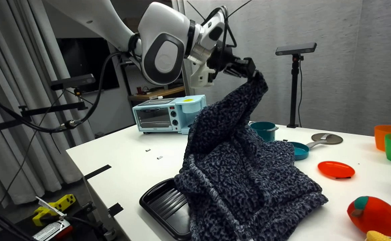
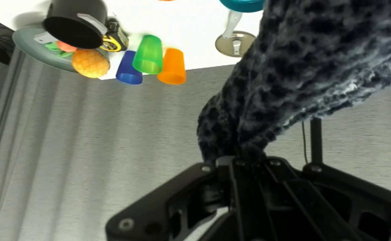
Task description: Fold the thing on the table
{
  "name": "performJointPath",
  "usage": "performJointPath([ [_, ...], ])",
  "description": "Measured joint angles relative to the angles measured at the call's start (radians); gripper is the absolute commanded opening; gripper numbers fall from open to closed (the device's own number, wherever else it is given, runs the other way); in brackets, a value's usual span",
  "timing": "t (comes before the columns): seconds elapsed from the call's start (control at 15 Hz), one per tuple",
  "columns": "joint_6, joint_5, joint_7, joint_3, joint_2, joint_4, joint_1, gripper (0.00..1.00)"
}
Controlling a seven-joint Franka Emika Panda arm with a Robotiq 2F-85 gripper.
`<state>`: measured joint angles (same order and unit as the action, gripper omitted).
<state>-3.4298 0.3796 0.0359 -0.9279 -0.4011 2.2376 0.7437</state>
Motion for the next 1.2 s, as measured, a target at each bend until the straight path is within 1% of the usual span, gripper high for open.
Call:
performJointPath([
  [0.27,0.087,0.005,0.0,-0.095,-0.007,-0.025,0.003,0.01],
  [0.4,0.14,0.004,0.0,-0.118,-0.007,-0.039,0.0,0.01],
  [0.47,0.167,0.003,0.0,-0.119,-0.004,-0.048,-0.006,0.01],
  [0.67,0.285,-0.008,0.0,-0.105,0.021,-0.122,-0.038,0.01],
  [0.87,0.465,-0.007,0.0,-0.062,0.032,-0.274,-0.093,0.01],
  [1.07,0.66,0.009,-0.001,0.011,-0.014,-0.416,-0.182,0.01],
  [1.2,0.747,0.009,-0.001,0.036,-0.069,-0.473,-0.229,0.01],
])
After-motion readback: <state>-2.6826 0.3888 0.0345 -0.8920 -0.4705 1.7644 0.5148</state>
